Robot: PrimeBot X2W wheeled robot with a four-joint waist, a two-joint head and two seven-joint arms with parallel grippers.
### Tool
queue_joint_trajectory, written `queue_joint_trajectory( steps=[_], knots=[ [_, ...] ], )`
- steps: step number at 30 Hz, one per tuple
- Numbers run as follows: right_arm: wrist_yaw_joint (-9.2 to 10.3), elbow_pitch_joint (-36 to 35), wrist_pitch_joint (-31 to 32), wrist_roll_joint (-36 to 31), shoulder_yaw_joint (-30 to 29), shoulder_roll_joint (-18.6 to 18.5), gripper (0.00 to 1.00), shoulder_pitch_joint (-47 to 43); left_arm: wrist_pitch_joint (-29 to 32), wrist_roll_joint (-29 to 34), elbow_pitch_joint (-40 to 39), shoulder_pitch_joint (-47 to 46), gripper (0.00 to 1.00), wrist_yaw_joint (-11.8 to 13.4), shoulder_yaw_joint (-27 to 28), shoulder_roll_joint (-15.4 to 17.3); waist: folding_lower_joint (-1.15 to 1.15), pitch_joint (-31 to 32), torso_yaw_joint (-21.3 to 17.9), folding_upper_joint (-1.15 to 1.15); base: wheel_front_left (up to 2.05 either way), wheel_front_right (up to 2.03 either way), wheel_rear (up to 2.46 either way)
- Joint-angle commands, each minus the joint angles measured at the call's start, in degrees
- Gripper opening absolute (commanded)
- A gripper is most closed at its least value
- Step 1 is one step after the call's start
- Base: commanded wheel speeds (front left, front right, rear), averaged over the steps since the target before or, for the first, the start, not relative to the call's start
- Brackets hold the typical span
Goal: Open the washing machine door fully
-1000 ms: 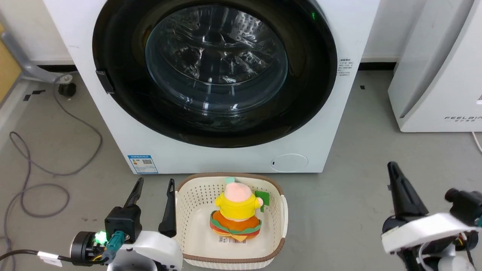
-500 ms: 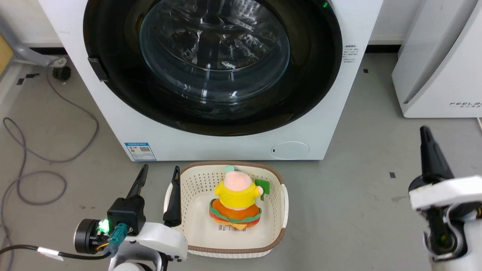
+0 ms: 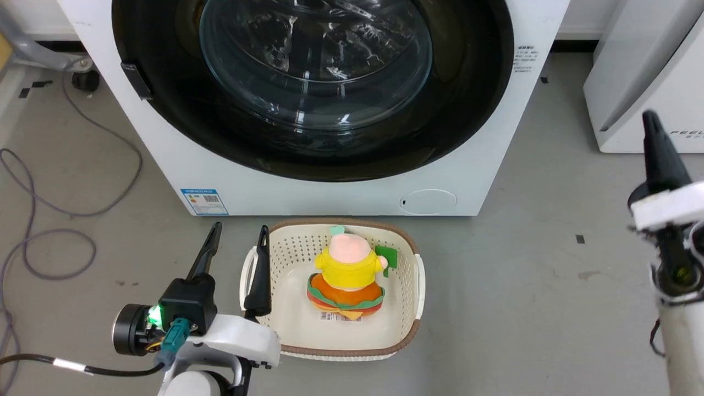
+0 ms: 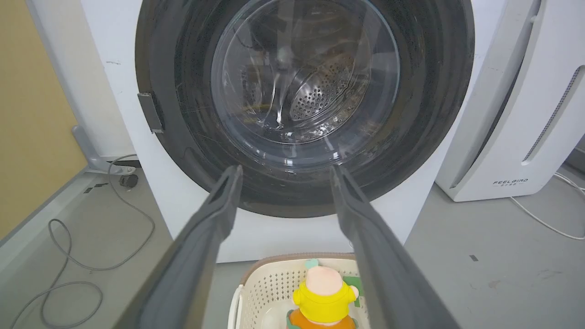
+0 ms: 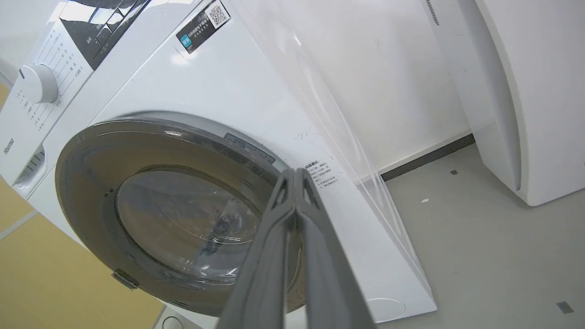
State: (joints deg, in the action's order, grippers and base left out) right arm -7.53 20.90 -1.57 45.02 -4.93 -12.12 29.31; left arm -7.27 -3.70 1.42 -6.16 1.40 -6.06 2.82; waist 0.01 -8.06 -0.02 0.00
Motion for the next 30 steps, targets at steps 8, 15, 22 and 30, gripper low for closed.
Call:
queue_joint_trajectory(
  steps=[8,15,22,30],
  knots=[
    [0.02,5.1,4.0,6.4,1.5,-2.7,0.00,9.4,-1.6,-0.5,0.0,-1.9,1.00,0.5,-0.9,0.0,-0.01,-1.5,0.0,0.00,0.00,0.00,0.00],
    [0.02,8.8,6.7,10.5,2.5,-4.0,0.00,16.0,-2.4,-0.8,0.0,-2.9,1.00,0.7,-1.7,0.0,-0.01,-2.9,-0.1,0.00,0.00,0.00,0.00],
    [0.02,11.9,10.8,13.7,4.5,-4.7,0.00,22.0,-3.2,-1.0,-0.1,-4.0,1.00,0.9,-2.4,0.1,-0.01,-4.5,0.0,0.00,0.00,0.00,0.00],
    [0.03,15.7,16.9,17.8,7.4,-5.4,0.00,28.7,-4.1,-1.9,0.1,-5.3,1.00,1.4,-3.5,0.1,-0.01,-6.2,0.4,0.00,0.00,0.00,0.00]
  ],
)
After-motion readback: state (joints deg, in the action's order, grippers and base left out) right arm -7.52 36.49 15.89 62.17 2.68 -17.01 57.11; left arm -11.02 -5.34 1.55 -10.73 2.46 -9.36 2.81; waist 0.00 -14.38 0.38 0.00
